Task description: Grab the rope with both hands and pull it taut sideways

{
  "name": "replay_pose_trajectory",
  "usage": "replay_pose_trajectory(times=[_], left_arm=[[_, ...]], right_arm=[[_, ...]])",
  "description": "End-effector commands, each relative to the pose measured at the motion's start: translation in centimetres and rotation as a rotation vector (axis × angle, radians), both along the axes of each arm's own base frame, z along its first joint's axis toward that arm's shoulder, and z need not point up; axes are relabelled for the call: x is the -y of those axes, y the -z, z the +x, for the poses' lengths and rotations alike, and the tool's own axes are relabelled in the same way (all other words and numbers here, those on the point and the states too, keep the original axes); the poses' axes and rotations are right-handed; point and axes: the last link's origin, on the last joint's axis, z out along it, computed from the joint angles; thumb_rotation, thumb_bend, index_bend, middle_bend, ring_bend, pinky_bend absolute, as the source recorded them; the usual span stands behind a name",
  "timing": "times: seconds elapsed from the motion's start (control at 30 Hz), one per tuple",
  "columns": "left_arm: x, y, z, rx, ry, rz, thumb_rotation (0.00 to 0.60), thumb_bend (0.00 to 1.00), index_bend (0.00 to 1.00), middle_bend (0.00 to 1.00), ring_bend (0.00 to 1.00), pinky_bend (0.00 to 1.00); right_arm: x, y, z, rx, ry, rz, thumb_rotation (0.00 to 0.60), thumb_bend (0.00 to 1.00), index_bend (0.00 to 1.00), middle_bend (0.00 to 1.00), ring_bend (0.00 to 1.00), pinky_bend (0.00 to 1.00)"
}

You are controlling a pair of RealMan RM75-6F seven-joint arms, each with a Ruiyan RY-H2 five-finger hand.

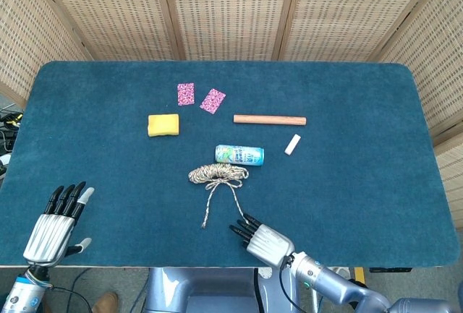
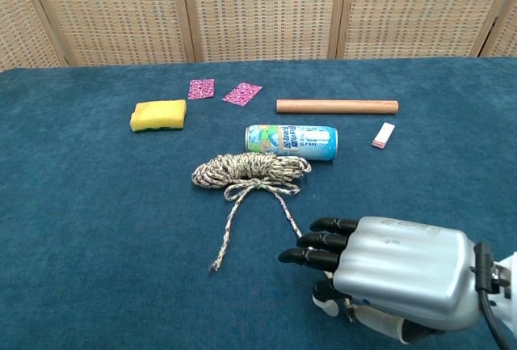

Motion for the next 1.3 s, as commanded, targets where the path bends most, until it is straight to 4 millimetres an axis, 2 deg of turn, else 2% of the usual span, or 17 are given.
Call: replay_pose_trajectory(times=[0.03,0.4,0.57,0.63,0.77,0.87,1.3], left_arm=[[0.0,0.0,0.0,0.000,-0.001,0.000,0.600,0.00,0.00,0.00,0.00,0.00],[0.0,0.0,0.0,0.000,-0.003,-0.005,0.600,0.00,0.00,0.00,0.00,0.00],[0.1,0.1,0.0,0.000,-0.003,-0.005,0.600,0.00,0.00,0.00,0.00,0.00],[0.1,0.1,0.0,-0.001,-0.002,-0.007,0.600,0.00,0.00,0.00,0.00,0.00],[0.1,0.1,0.0,-0.001,-0.001,-0.006,0.600,0.00,0.00,0.00,0.00,0.00],[0.1,0.1,0.0,-0.001,-0.002,-0.008,0.600,0.00,0.00,0.00,0.00,0.00],[-0.1,0.1,-0.1,0.000,-0.007,-0.012,0.600,0.00,0.00,0.00,0.00,0.00]], right_arm=[[0.1,-0.1,-0.4,-0.008,0.009,-0.008,0.600,0.58,0.41,0.00,0.00,0.00],[1.6,-1.7,-3.1,-0.039,0.077,-0.082,0.600,0.58,0.42,0.00,0.00,0.00],[3.3,-2.7,-3.6,-0.010,0.126,-0.165,0.600,0.56,0.38,0.00,0.00,0.00],[3.8,-2.9,-3.7,0.027,0.180,-0.191,0.600,0.54,0.36,0.00,0.00,0.00],[4.0,-3.0,-3.6,0.117,0.321,-0.178,0.600,0.33,0.33,0.00,0.00,0.00],[4.1,-3.0,-3.5,0.149,0.383,-0.164,0.600,0.24,0.33,0.00,0.00,0.00],[6.2,-2.8,-1.6,0.292,0.457,-0.263,0.600,0.25,0.37,0.00,0.00,0.00]])
